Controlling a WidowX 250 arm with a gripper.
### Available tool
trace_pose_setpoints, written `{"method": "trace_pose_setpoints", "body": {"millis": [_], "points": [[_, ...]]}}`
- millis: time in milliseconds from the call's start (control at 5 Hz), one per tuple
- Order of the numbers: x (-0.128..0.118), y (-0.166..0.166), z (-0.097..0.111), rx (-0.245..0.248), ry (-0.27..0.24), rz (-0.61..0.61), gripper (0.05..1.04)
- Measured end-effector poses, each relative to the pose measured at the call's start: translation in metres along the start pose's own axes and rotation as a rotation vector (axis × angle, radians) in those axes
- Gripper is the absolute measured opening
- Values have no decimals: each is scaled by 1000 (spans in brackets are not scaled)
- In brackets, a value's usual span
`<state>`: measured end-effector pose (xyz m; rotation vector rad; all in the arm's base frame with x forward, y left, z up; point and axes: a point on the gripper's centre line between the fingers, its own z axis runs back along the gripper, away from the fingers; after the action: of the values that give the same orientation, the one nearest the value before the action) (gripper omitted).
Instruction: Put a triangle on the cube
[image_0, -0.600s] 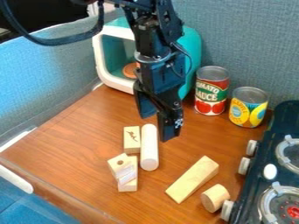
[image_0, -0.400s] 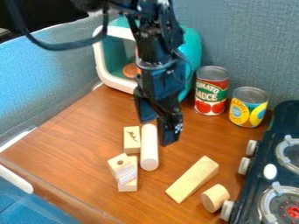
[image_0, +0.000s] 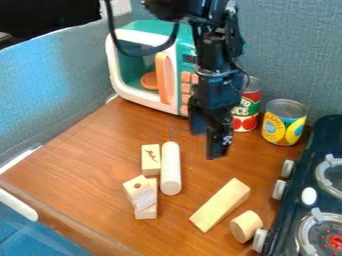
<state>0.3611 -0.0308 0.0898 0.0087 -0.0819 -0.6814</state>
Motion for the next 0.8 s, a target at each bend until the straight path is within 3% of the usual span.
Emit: {"method": "trace_pose_setpoints", "body": {"millis": [200, 400, 600, 800], "points": [[24, 21, -13, 24, -49, 38, 1001], [31, 28, -30, 41, -36, 206, 1001], [26, 24, -42, 21, 12, 422, 1001], [27, 18, -41, 125, 60, 491, 1001]]}}
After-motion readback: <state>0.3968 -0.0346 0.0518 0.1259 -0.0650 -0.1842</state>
